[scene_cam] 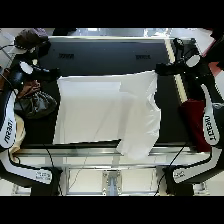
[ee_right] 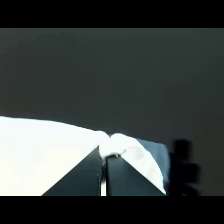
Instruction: Fold the shirts.
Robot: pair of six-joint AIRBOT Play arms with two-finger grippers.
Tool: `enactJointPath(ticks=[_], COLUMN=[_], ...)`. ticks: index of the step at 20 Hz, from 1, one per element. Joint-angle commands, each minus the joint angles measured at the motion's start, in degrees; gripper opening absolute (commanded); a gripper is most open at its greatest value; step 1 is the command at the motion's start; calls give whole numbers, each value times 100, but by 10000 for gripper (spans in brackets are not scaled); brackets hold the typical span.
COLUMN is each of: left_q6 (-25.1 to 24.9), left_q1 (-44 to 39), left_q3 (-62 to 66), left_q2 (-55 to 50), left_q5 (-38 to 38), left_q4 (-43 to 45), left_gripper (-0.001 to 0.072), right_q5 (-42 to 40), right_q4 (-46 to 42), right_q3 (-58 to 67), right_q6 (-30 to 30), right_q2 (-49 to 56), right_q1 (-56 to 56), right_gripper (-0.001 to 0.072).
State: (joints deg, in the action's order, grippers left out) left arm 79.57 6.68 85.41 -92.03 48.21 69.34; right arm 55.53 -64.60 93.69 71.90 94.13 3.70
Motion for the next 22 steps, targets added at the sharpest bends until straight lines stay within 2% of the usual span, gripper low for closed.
enactJointPath(ticks=[1,4,11,19,20,21,22], left_q6=[-396,-391,-396,-389,-372,-365,-245], left_q1=[-90,-223,-229,-229,-229,-229,-229], left_q3=[-133,-793,-1834,-2291,-2288,-2282,-2282], left_q2=[289,621,802,800,811,824,868], left_q5=[621,758,737,1075,1207,1335,1394], left_q4=[658,1169,1340,1335,1322,1285,1248], left_gripper=[9,9,10,12,96,391,683], right_q5=[684,621,455,214,297,444,739], right_q4=[-1047,-1117,-1078,-1058,-1021,-1021,-1029], right_q3=[-262,-1167,-2533,-3088,-3086,-3077,-3021], right_q6=[125,275,391,415,426,452,455], right_q2=[-420,-767,-859,-804,-813,-835,-868], right_q1=[-291,-409,-527,-542,-542,-542,-540], right_gripper=[12,12,12,15,27,87,207])
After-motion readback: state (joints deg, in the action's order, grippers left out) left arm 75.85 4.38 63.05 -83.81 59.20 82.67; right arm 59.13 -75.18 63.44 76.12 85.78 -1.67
